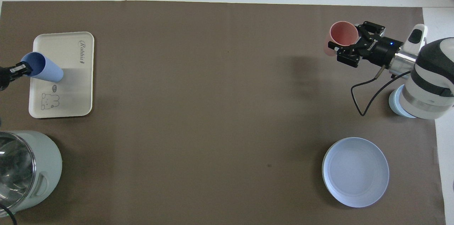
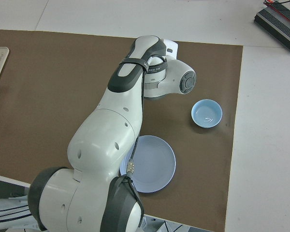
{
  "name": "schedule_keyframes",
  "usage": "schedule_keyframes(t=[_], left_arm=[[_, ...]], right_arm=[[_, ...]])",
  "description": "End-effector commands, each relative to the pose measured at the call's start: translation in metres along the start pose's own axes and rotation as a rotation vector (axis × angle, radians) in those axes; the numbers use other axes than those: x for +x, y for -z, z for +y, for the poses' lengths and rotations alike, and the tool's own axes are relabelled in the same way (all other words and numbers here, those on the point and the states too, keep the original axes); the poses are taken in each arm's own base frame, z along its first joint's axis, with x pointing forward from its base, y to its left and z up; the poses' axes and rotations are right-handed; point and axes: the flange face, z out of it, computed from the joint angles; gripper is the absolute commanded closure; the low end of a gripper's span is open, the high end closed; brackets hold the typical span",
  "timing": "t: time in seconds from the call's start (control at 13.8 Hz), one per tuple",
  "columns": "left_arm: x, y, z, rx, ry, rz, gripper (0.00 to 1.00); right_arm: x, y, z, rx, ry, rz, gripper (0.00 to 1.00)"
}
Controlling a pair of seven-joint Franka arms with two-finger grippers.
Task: Place cup on tray
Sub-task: 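Lower the cup onto the cream tray and open the left gripper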
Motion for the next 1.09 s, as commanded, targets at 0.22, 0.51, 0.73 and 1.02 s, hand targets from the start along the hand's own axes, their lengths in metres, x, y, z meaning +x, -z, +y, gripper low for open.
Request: schedule_keyframes(t=[0.22, 0.51, 0.73, 1.02], left_arm=[[0.017, 0.012, 0.01, -0.024, -0.03, -0.016, 0.0], [0.073, 0.061, 0.055, -0.027, -0.156, -0.168, 0.0], [0.064, 0.095, 0.13, 0.026, -0.313, -0.269, 0.0], [0.037, 0.164, 0.182, 0.068, -0.361, -0.361, 0.0]], right_arm=[[-0.058, 0.0, 0.031, 0.006, 0.007, 0.126, 1.0], [-0.07, -0.002, 0.027, -0.008, 0.007, 0.127, 1.0], [-0.072, -0.003, 0.026, -0.016, 0.021, 0.115, 1.0], [-0.083, -0.011, 0.024, -0.031, 0.029, 0.132, 1.0]])
